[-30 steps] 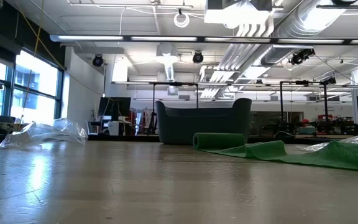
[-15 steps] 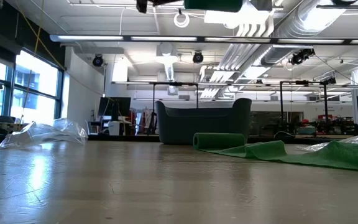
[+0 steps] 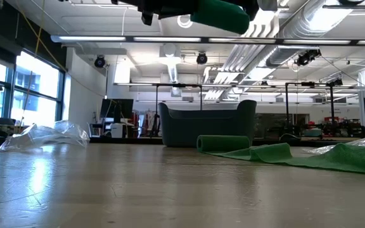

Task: Roll bandage
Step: Roll the light green bandage

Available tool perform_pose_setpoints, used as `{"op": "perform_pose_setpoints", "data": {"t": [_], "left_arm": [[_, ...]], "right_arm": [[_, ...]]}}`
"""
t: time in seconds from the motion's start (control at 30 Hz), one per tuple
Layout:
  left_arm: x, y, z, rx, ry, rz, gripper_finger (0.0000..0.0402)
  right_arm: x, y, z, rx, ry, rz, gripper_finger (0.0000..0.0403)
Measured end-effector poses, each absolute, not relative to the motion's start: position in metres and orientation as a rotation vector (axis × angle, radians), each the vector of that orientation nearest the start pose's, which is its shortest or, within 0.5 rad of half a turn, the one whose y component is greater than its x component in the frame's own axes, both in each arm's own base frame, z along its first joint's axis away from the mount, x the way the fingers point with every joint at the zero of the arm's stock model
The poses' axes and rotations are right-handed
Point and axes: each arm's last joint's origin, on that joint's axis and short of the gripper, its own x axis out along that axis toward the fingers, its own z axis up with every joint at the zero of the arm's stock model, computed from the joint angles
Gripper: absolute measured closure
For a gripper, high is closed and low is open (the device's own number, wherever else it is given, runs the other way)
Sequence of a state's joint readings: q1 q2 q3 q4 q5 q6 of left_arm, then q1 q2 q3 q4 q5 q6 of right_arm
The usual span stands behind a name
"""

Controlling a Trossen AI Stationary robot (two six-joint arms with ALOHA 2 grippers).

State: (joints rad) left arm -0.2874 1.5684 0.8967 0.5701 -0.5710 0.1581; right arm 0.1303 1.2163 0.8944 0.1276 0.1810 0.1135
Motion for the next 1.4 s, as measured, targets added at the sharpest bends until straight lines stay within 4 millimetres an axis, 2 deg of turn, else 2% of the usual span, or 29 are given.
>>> {"op": "perform_pose_setpoints", "data": {"t": [0.1, 0.2, 0.3, 0.47, 0.67, 0.83, 0.97, 1.07, 1.13, 1.3, 1.4], "left_arm": [[0.331, -0.082, 0.253, 0.198, 0.112, 0.242, 0.0401], [0.331, -0.085, 0.253, 0.176, 0.102, 0.162, 0.0401], [0.331, -0.085, 0.253, 0.146, 0.102, 0.159, 0.0401], [0.332, -0.083, 0.252, 0.111, 0.102, 0.168, 0.0401], [0.330, -0.082, 0.258, 0.063, 0.078, 0.175, 0.0401], [0.324, -0.080, 0.270, 0.094, 0.046, 0.170, 0.0402], [0.321, -0.080, 0.275, 0.139, 0.039, 0.169, 0.0402], [0.317, -0.081, 0.279, 0.160, 0.045, 0.161, 0.0402], [0.310, -0.083, 0.284, 0.177, 0.060, 0.154, 0.0402], [0.287, -0.093, 0.304, 0.251, 0.057, 0.128, 0.0401], [0.276, -0.094, 0.317, 0.290, 0.017, 0.116, 0.0401]], "right_arm": [[0.273, 0.030, 0.312, 0.055, 0.184, -0.069, 0.0256], [0.273, 0.021, 0.314, 0.086, 0.157, -0.176, 0.0230], [0.273, 0.011, 0.313, 0.092, 0.168, -0.267, 0.0223], [0.269, 0.006, 0.312, 0.042, 0.207, -0.279, 0.0222], [0.235, 0.010, 0.328, -0.092, 0.259, -0.236, 0.0222], [0.205, 0.022, 0.328, -0.195, 0.382, -0.152, 0.0222], [0.198, 0.038, 0.319, -0.236, 0.453, -0.053, 0.0222], [0.198, 0.050, 0.296, -0.320, 0.436, 0.130, 0.0222], [0.203, 0.050, 0.278, -0.288, 0.354, 0.185, 0.0222], [0.213, 0.040, 0.249, -0.120, 0.037, 0.260, 0.0222], [0.219, 0.036, 0.244, -0.092, -0.063, 0.260, 0.0222]]}}
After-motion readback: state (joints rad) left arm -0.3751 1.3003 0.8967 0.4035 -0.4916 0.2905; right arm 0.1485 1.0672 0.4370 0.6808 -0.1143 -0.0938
